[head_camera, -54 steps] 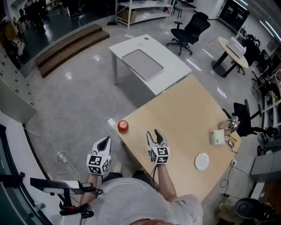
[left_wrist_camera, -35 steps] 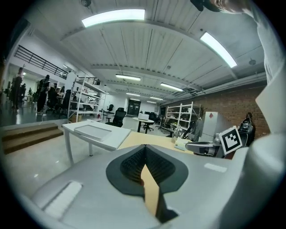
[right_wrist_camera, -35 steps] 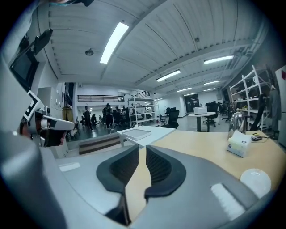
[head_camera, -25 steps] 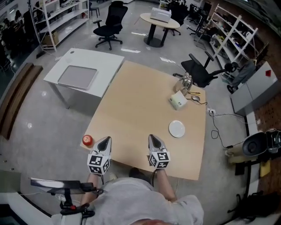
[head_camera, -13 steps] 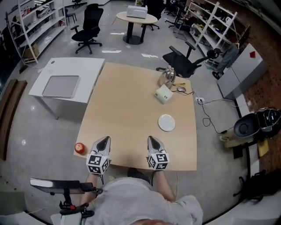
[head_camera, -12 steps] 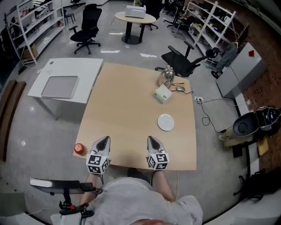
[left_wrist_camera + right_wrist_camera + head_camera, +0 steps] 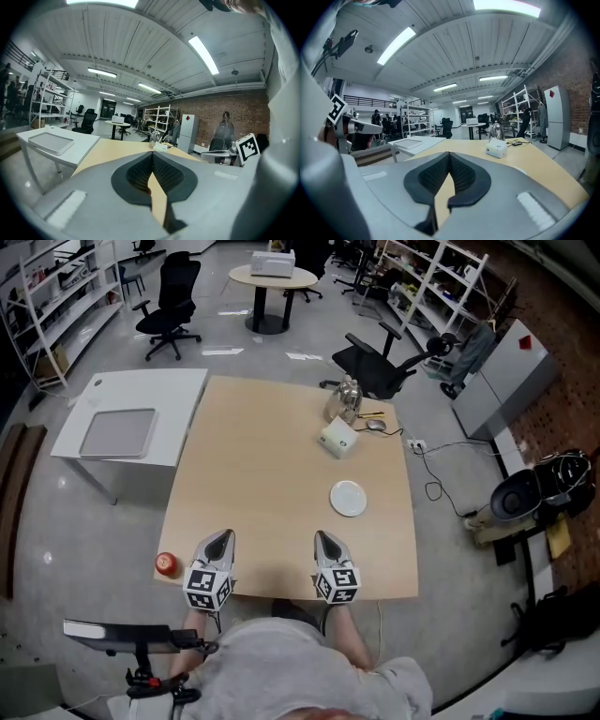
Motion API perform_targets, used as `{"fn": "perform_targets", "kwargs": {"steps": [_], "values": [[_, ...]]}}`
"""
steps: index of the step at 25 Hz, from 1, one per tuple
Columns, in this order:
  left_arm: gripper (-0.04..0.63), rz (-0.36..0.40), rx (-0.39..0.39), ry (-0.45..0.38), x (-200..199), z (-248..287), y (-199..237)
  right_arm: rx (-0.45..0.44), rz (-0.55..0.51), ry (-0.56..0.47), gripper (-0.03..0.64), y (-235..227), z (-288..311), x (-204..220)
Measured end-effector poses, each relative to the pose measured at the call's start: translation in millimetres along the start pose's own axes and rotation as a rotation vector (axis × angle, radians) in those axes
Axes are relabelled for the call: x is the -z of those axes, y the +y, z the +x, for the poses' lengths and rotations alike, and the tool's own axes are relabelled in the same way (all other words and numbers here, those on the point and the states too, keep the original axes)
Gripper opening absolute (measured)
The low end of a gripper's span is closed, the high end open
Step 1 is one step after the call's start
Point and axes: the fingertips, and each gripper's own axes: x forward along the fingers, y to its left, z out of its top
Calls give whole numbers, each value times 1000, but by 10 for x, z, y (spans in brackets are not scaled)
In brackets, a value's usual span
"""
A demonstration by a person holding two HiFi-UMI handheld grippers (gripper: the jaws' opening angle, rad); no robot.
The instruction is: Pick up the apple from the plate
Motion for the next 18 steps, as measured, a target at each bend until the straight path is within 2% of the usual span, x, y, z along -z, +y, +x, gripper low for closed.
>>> {"fn": "perform_targets", "kwargs": {"steps": [18], "values": [[20, -5, -20, 5, 26, -47, 75, -23, -13, 10, 5, 78, 80, 15]]}}
